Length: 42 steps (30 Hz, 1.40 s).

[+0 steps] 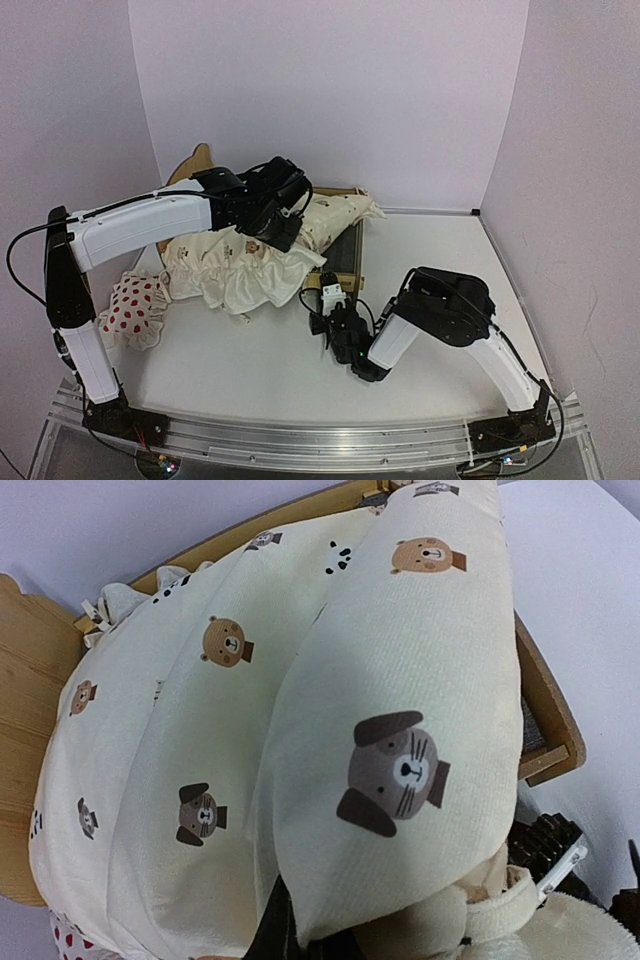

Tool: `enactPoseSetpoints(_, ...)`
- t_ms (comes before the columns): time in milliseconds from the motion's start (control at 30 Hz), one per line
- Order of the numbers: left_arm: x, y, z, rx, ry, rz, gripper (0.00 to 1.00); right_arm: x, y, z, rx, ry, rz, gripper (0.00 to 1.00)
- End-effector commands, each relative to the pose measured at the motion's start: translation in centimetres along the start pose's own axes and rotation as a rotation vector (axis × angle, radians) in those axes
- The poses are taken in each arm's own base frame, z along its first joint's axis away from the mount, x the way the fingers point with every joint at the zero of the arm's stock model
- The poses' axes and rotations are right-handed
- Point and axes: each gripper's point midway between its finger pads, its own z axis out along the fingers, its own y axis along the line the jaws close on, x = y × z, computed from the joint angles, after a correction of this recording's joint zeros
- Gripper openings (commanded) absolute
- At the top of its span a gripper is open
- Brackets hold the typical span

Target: Set up the pet bed

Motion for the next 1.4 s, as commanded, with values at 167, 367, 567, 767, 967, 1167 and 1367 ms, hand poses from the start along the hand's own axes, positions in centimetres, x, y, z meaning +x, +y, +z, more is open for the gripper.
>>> enactPoseSetpoints(167, -0.5, 0.4, -0.6, 0.013, -0.019, -0.026, 0.0, 0.3, 0.1, -4.0, -0.201, 0.106, -0.021, 0.0)
enactPoseSetpoints(367, -0.5, -0.5, -0.1, 0.049, -0.013, -0.027, 0.0, -0.5, 0.7, -6.1, -0.312, 0.133, 0.021, 0.0)
enactPoseSetpoints(567, -0.2, -2.3, 1.2, 0.108, 0.002, -0.029, 0.0, -0.9, 0.7, -9.1, -0.425, 0.182, 0.059, 0.0)
enactPoseSetpoints(767, 0.5, -4.1, 2.7, 0.156, 0.035, -0.034, 0.0, -0.9, 0.5, -12.3, -0.528, 0.251, 0.11, 0.0)
enactPoseSetpoints(967, 1.9, -5.7, 4.8, 0.184, 0.081, -0.05, 0.0, -0.7, 0.7, -14.5, -0.609, 0.318, 0.184, 0.0)
enactPoseSetpoints(1167, -0.6, -7.0, 4.7, 0.244, 0.015, -0.11, 0.0, -0.2, 0.6, -15.4, -0.63, 0.359, 0.206, 0.0)
enactPoseSetpoints(1367, -3.4, -7.3, 5.5, 0.218, -0.045, -0.134, 0.01, 0.7, -0.9, -14.2, -0.509, 0.378, 0.197, 0.0)
